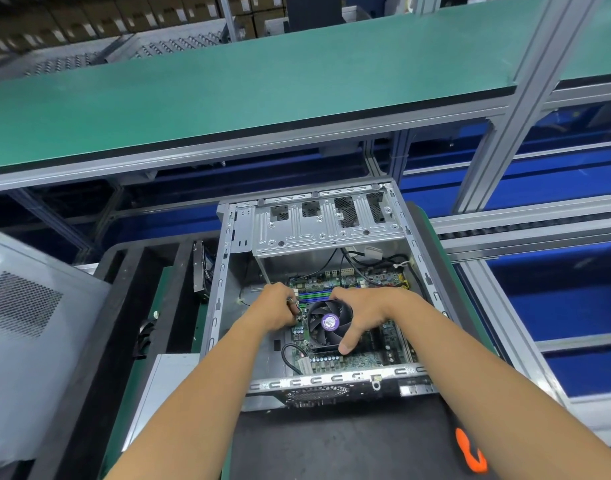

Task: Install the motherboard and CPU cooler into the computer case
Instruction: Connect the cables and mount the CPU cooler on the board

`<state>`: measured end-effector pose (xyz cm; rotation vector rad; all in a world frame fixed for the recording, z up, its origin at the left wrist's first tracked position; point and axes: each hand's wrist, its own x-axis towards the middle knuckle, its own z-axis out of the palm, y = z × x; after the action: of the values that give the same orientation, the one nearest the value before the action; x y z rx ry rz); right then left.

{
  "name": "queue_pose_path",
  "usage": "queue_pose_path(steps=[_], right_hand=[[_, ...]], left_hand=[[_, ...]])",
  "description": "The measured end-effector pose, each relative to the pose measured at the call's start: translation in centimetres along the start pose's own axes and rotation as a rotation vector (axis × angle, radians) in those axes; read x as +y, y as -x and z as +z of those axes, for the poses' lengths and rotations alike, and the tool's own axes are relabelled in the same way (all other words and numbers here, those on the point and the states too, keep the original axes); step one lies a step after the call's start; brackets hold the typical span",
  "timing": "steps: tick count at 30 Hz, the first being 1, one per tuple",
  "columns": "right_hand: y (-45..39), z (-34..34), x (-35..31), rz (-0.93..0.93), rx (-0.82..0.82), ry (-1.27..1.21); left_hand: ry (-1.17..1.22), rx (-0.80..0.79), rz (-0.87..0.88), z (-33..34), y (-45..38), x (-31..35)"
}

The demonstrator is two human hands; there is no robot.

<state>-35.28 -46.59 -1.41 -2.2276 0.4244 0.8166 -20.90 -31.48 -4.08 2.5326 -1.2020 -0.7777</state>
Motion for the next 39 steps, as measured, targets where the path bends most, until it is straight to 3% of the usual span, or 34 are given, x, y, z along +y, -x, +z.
queue_pose_path(steps=[4, 25, 39], right_hand=[[0.0, 0.0, 0.0, 0.000, -0.005, -0.008], [-0.3, 0.1, 0.1, 0.014, 0.013, -0.001], [-0.2, 0.2, 0.2, 0.004, 0.015, 0.017]], left_hand=[[0.042, 0.005, -0.020, 0.1, -0.2, -0.2], [-0.200, -0.019, 0.133, 0.4, 0.3, 0.5], [-0.207, -0.032, 0.050, 0.4, 0.1, 0.4]])
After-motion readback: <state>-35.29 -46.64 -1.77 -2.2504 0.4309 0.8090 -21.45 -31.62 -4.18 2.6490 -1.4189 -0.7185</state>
